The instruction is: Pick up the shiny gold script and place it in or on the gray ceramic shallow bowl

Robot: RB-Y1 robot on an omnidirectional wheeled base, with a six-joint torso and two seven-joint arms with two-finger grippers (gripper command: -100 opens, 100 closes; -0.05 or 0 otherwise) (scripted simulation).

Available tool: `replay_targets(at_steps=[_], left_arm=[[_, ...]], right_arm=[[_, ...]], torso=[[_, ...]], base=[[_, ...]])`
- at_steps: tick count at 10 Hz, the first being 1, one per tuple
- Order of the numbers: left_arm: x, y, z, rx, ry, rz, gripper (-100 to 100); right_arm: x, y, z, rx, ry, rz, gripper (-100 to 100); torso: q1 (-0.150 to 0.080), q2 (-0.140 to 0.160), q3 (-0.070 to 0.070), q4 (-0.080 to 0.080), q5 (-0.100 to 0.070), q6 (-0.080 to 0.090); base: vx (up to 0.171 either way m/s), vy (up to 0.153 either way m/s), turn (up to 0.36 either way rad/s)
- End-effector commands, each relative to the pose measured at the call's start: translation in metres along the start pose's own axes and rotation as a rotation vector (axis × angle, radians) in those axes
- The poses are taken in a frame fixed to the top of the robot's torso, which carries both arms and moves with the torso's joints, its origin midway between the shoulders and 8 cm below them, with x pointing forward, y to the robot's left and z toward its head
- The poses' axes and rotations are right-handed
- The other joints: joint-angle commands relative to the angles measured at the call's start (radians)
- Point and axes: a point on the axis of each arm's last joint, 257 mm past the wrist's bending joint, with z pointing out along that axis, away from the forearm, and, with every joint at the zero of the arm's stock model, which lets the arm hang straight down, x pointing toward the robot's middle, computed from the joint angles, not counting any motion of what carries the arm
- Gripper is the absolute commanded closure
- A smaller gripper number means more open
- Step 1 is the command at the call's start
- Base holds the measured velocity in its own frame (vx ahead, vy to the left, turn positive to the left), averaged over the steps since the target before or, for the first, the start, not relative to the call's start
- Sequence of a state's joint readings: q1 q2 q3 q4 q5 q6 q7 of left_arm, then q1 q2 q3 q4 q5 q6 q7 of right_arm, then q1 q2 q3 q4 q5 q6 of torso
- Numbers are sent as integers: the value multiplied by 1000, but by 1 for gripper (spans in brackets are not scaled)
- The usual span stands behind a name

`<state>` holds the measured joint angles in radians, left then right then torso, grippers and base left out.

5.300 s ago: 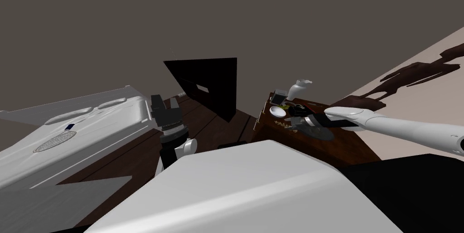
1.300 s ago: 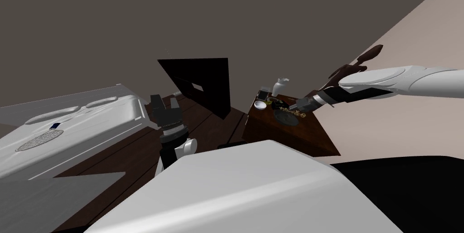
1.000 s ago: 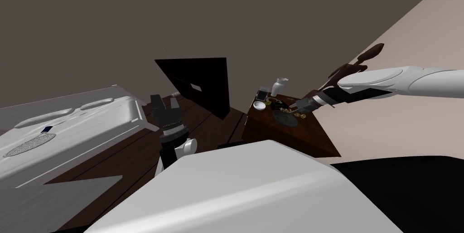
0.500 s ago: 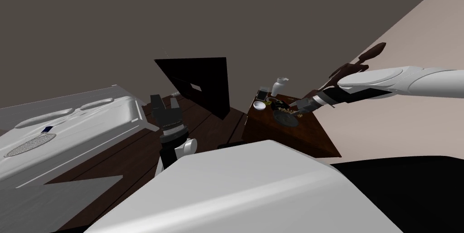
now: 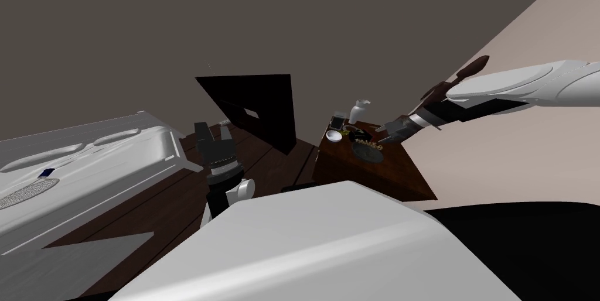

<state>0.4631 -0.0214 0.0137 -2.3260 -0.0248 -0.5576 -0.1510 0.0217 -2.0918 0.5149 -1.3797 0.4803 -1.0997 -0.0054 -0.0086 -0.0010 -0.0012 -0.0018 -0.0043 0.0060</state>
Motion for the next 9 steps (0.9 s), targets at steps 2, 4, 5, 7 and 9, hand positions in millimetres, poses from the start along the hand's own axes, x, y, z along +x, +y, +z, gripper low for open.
replay_targets(at_steps=[2, 4, 5, 7, 9], left_arm=[[0, 0, 0, 0, 0, 0, 0], [0, 0, 0, 0, 0, 0, 0], [0, 0, 0, 0, 0, 0, 0], [0, 0, 0, 0, 0, 0, 0], [0, 0, 0, 0, 0, 0, 0]], right_arm=[[-16, 2, -14, -4, 3, -10, -100], [-13, 2, -12, -4, 3, -7, 0], [-13, 2, -12, -4, 3, -7, 0], [-13, 2, -12, -4, 3, -7, 0], [-13, 2, -12, -4, 3, -7, 0]], torso=[[0, 0, 0, 0, 0, 0], [0, 0, 0, 0, 0, 0], [0, 0, 0, 0, 0, 0], [0, 0, 0, 0, 0, 0], [0, 0, 0, 0, 0, 0]], base=[[5, -3, -33], [0, 0, 0], [0, 0, 0], [0, 0, 0], [0, 0, 0]])
